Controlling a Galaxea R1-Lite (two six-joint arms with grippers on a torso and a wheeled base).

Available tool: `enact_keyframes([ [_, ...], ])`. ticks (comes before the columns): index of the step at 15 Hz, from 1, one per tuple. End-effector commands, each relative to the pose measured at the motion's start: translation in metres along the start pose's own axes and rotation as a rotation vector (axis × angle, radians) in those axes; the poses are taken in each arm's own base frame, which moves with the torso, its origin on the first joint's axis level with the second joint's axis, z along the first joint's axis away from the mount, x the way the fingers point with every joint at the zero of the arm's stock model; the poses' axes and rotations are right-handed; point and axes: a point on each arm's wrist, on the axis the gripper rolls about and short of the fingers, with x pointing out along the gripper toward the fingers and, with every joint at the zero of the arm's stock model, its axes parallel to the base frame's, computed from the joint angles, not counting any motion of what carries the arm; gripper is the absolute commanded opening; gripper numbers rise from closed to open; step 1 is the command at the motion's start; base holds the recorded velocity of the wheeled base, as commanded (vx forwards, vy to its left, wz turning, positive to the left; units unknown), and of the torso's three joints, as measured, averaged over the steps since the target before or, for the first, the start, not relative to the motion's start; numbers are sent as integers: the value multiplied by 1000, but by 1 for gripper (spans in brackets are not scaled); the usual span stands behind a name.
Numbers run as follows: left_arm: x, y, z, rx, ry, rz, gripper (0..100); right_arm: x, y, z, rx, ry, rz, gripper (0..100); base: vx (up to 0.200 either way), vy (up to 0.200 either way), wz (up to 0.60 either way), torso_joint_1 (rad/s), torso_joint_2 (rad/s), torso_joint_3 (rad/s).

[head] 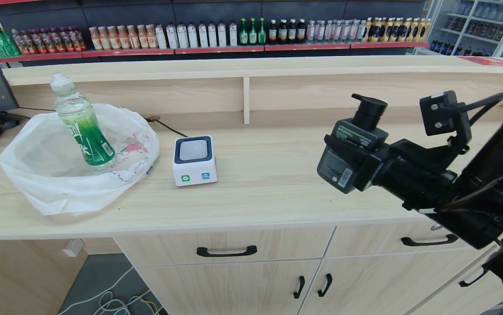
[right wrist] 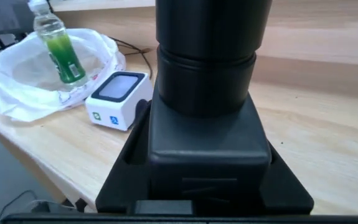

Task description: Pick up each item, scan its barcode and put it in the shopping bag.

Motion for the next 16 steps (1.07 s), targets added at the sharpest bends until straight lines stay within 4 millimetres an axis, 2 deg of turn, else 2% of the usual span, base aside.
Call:
enact_keyframes([
  [1,0,0,0,0,0,1,100,-25,11,6,46,-5,40,0,0,0,0,0,0,0],
  [5,0,0,0,0,0,1,100,-36,20,11,233,-20,136,0,0,0,0,0,0,0],
  [7,0,0,0,0,0,1,100,-39,24,9,333,-43,248,0,0,0,0,0,0,0],
  [8,0,0,0,0,0,1,100,-39,25,5,380,-61,322,0,0,0,0,0,0,0],
  [10,0,0,0,0,0,1,100,-32,25,-10,447,-65,357,0,0,0,0,0,0,0],
  [16,0,0,0,0,-2,1,100,-23,27,8,636,-105,401,0,0,0,0,0,0,0],
])
